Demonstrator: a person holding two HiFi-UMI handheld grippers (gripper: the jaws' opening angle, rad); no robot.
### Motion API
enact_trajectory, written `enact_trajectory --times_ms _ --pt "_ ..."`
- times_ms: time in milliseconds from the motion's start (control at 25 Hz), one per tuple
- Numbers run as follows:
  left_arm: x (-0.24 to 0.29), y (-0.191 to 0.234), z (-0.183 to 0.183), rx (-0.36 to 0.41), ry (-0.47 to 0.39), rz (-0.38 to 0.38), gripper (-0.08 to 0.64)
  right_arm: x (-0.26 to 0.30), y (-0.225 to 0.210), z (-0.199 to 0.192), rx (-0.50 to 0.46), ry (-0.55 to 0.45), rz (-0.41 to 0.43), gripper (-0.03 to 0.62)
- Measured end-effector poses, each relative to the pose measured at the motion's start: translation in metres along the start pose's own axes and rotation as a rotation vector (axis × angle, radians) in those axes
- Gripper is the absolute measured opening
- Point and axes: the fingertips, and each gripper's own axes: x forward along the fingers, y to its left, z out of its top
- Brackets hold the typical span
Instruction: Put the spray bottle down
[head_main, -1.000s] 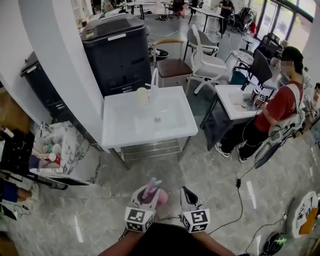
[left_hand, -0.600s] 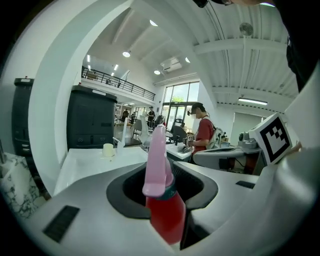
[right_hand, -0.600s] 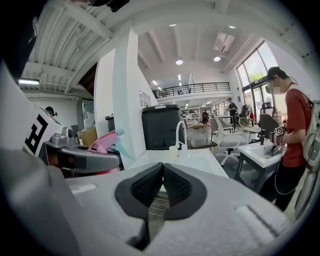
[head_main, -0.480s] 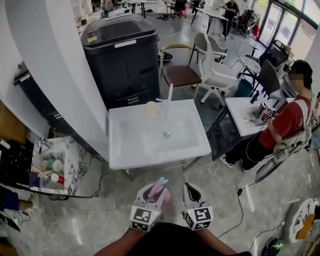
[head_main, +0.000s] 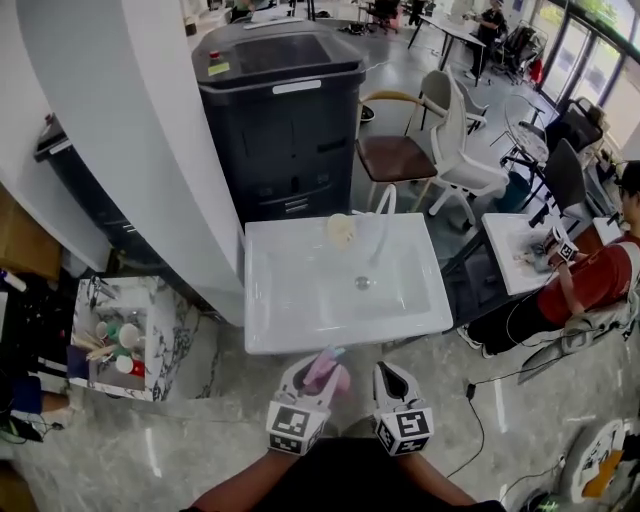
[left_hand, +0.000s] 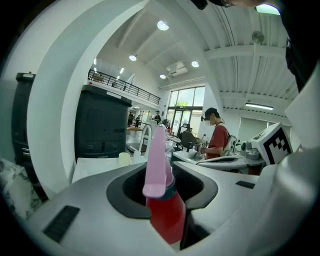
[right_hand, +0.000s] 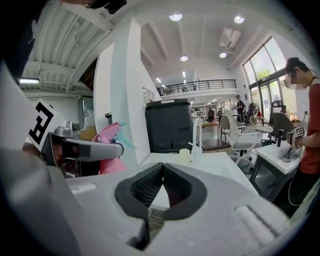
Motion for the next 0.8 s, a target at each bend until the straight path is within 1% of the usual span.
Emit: enact_trajectory --times_ms 120,280,520,640,800 --pt "0.003 0.017 0.0 -0.017 0.001 0.022 0.147 0.012 0.007 0.003 -0.022 0.009 0.015 -0.002" --pt "0.013 0.04 0.0 -0.05 -0.002 0.059 0.147 0.038 0.009 0.018 -0.041 -0.008 0.037 -0.002" --pt "0.031 0.073 0.007 -0.054 -0.015 0.113 0.147 0.079 0.015 0.03 -0.053 -0.005 0.092 -0.002" --pt "0.046 0.096 0.01 -0.052 -0.007 0.139 0.147 0.107 0.01 0.04 -0.055 -0.011 0.11 -0.002" --pt "0.074 0.124 0.021 -0.052 0.005 0.154 0.147 0.144 -0.005 0.058 -0.052 -0.007 0.116 -0.002"
